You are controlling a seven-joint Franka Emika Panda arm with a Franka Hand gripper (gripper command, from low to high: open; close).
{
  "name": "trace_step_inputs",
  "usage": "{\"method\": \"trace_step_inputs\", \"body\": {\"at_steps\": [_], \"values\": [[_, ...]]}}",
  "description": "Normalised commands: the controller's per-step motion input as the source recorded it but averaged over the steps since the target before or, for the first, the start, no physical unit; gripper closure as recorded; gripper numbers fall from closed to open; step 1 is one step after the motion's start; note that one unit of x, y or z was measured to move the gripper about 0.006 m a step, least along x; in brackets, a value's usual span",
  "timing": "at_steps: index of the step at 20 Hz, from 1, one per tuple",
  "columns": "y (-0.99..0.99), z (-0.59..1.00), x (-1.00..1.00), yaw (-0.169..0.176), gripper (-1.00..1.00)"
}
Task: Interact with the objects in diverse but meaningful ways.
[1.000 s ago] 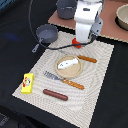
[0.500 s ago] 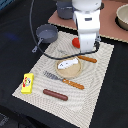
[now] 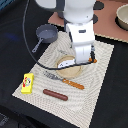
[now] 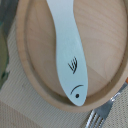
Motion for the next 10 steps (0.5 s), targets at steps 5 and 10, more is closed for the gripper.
{"method": "trace_step_inputs", "body": {"at_steps": [5, 10], "values": [[-0.15, -0.19, -0.1, 0.068, -1.0], [-0.14, -0.11, -0.03, 0.063, -1.0]]}}
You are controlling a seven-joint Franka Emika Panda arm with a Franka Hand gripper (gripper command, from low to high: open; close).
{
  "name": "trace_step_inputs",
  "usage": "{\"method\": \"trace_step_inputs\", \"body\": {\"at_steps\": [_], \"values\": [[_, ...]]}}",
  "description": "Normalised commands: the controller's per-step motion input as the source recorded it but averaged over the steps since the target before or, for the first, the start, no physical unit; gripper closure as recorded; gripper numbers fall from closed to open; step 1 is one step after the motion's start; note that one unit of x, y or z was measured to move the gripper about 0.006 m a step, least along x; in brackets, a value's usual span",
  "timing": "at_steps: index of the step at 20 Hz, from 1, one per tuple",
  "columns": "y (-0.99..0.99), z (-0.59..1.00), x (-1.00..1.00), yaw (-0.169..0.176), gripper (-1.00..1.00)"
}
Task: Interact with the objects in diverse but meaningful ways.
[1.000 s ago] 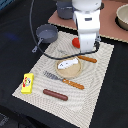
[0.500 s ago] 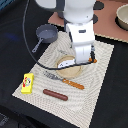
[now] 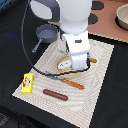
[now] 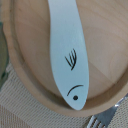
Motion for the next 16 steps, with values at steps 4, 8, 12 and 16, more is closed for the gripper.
{"method": "trace_step_inputs", "body": {"at_steps": [4, 8, 12, 16], "values": [[-0.14, -0.16, -0.06, 0.051, -1.0], [-0.14, -0.22, -0.09, 0.051, -1.0], [-0.13, -0.19, -0.08, 0.053, -1.0], [-0.13, -0.16, -0.07, 0.054, -1.0]]}}
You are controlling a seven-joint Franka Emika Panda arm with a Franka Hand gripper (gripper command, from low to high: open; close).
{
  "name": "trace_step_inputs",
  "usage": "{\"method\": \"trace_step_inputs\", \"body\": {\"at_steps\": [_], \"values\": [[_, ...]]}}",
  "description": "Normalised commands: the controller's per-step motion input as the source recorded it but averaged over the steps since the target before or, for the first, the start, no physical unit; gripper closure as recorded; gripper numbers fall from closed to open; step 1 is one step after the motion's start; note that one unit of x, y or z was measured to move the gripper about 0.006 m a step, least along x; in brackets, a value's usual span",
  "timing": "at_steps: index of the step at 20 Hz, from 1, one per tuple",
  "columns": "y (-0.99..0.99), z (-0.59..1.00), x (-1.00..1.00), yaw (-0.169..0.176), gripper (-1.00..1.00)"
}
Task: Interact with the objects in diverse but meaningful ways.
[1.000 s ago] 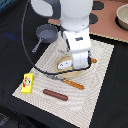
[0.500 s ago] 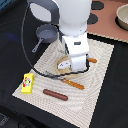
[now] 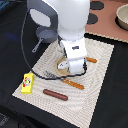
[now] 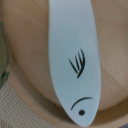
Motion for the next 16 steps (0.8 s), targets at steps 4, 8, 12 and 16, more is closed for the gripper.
{"method": "trace_step_inputs", "body": {"at_steps": [4, 8, 12, 16], "values": [[-0.15, -0.12, -0.06, 0.049, -1.0], [-0.14, -0.12, -0.05, 0.044, -1.0], [-0.15, -0.13, -0.06, 0.042, -1.0], [-0.16, -0.13, -0.06, 0.042, -1.0]]}}
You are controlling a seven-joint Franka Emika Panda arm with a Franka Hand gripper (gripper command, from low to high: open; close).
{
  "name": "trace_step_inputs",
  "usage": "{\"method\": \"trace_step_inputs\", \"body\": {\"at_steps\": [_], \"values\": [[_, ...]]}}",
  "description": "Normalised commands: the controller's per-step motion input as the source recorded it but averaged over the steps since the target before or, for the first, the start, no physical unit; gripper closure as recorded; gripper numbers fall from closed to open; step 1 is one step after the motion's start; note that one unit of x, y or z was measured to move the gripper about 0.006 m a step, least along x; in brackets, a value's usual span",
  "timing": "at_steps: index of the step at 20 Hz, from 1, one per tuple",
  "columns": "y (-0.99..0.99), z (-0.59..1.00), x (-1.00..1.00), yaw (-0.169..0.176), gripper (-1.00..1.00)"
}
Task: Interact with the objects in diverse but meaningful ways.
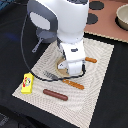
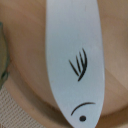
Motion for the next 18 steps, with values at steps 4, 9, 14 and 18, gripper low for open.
{"method": "trace_step_inputs", "body": {"at_steps": [4, 9, 14, 18], "values": [[-0.17, -0.12, -0.06, 0.043, -1.0], [-0.17, -0.1, -0.05, 0.044, -1.0], [-0.16, -0.07, -0.01, 0.044, -1.0], [-0.16, -0.07, 0.0, 0.042, -1.0]]}}
